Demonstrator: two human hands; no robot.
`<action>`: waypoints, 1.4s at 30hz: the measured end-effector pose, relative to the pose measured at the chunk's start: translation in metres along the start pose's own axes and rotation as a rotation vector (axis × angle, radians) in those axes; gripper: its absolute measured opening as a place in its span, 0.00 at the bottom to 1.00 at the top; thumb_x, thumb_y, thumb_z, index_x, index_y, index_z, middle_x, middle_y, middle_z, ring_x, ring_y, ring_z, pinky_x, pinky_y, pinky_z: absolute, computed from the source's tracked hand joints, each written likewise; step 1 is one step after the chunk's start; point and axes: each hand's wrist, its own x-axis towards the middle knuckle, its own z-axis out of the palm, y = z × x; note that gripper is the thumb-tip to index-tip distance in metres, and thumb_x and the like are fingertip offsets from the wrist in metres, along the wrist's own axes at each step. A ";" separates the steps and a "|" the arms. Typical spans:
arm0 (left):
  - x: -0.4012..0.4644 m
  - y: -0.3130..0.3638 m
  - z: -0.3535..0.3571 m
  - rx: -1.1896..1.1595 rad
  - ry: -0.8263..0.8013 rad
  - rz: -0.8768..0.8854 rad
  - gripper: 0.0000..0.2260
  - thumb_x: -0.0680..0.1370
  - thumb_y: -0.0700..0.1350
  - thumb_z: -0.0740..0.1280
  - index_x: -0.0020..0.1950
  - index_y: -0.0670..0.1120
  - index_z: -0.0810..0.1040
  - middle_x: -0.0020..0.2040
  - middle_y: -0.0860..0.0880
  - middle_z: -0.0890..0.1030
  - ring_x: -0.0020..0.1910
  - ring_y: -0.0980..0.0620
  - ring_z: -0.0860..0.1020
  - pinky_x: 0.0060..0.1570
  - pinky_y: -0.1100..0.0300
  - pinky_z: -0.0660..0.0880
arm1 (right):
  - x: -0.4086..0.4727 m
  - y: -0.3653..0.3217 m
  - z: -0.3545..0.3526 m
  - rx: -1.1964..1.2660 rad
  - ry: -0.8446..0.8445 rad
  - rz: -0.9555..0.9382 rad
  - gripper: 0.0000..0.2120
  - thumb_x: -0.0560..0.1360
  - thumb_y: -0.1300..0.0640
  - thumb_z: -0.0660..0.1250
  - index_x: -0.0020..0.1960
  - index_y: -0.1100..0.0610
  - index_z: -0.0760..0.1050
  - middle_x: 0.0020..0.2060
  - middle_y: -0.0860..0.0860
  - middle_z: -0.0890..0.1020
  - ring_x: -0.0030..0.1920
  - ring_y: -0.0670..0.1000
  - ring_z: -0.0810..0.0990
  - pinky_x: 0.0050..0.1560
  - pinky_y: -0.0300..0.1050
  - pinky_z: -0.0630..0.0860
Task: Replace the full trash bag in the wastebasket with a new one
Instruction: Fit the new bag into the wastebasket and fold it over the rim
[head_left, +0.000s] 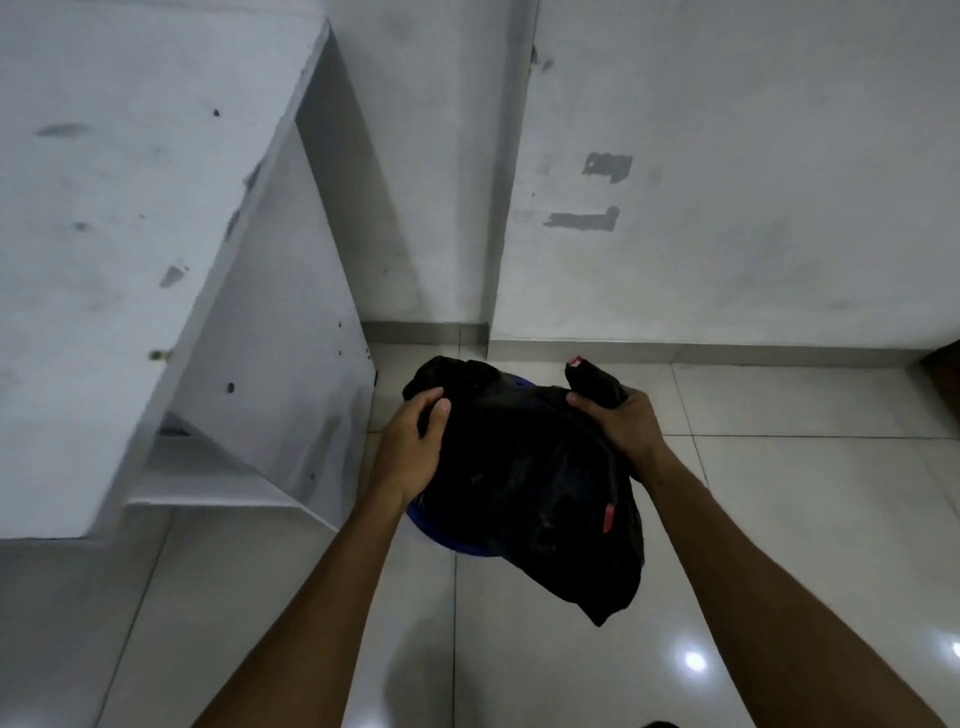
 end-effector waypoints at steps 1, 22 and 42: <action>0.007 -0.019 0.010 0.016 0.002 0.016 0.21 0.82 0.58 0.56 0.73 0.53 0.70 0.71 0.50 0.72 0.69 0.50 0.71 0.65 0.57 0.68 | 0.012 0.019 0.005 -0.042 0.008 -0.011 0.15 0.69 0.55 0.80 0.54 0.56 0.84 0.47 0.53 0.87 0.48 0.50 0.86 0.53 0.45 0.82; 0.053 -0.049 0.075 -0.126 -0.183 0.063 0.33 0.69 0.78 0.56 0.62 0.58 0.77 0.57 0.56 0.81 0.56 0.55 0.79 0.59 0.53 0.74 | 0.061 0.063 0.086 -0.049 -0.324 -0.175 0.27 0.81 0.36 0.54 0.69 0.54 0.74 0.56 0.50 0.80 0.54 0.47 0.79 0.54 0.39 0.73; 0.048 -0.066 0.067 -0.348 0.036 0.094 0.08 0.79 0.57 0.65 0.49 0.57 0.83 0.45 0.54 0.86 0.45 0.59 0.84 0.48 0.64 0.78 | 0.066 0.094 0.069 -0.362 -0.165 -0.230 0.36 0.68 0.25 0.65 0.64 0.51 0.71 0.52 0.48 0.81 0.52 0.52 0.82 0.45 0.46 0.77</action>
